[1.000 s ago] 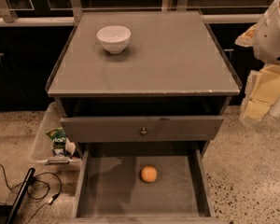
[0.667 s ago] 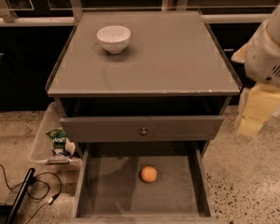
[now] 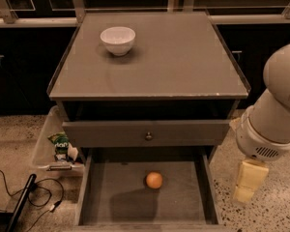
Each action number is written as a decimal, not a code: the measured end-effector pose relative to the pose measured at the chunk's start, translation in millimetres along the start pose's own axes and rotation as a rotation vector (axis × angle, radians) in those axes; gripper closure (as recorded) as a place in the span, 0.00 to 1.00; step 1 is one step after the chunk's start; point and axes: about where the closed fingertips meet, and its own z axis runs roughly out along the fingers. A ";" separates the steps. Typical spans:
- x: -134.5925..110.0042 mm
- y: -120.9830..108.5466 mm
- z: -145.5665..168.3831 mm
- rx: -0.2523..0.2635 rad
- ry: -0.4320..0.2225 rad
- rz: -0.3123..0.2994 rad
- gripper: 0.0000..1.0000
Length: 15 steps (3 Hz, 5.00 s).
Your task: Pick orange from middle drawer and place on counter
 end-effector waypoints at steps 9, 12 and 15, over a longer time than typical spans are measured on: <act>-105.0 -44.8 214.2 0.086 -0.555 0.042 0.00; -87.9 -63.8 249.9 0.133 -0.753 0.005 0.00; -125.6 -42.1 379.1 -0.044 -0.765 -0.041 0.00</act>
Offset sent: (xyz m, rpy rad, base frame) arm 0.0218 0.0652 -0.0938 0.1134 0.0365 0.0456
